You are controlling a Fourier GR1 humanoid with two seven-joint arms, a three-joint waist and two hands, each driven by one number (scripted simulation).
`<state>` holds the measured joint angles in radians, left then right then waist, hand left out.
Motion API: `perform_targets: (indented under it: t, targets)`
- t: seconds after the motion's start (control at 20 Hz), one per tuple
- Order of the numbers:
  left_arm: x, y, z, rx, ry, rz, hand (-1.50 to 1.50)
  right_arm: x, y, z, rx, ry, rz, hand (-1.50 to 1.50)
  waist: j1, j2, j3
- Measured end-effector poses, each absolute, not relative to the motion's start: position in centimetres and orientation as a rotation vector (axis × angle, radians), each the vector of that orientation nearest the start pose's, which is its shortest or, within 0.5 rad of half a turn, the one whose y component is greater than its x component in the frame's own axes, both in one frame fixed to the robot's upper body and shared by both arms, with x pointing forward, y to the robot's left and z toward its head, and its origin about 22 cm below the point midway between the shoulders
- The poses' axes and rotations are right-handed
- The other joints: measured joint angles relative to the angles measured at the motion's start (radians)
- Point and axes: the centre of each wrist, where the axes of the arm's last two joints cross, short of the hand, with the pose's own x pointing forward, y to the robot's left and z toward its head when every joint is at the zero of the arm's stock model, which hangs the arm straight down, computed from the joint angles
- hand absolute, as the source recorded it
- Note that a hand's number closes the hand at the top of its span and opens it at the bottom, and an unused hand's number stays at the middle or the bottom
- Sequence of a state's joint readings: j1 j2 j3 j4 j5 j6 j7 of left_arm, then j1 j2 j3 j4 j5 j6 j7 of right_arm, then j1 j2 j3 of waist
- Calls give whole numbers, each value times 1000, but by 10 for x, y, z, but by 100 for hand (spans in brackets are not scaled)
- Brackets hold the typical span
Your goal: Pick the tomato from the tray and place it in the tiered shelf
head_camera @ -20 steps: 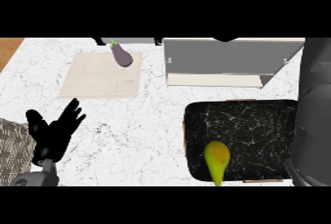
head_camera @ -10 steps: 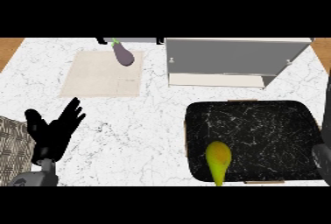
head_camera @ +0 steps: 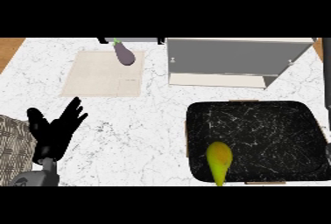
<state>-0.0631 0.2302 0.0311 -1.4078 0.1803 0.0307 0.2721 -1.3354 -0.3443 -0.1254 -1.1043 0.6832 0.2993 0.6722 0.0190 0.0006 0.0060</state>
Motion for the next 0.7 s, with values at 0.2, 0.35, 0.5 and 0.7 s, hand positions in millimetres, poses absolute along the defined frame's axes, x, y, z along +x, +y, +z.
perform_targets:
  t: [0.2,0.35,0.5,0.7]
  targets:
    - [257,289,-10,89,-1210,25,0,415,-164,367,-946,-1554,616,150,3,1,1]
    - [257,290,-10,86,-1215,21,0,426,-164,355,-955,-1559,609,150,4,1,1]
    - [259,292,-9,86,-1203,28,0,434,-166,347,-954,-1579,613,150,4,1,2]
    - [259,294,-9,83,-1205,22,0,443,-173,344,-934,-1604,614,150,4,1,1]
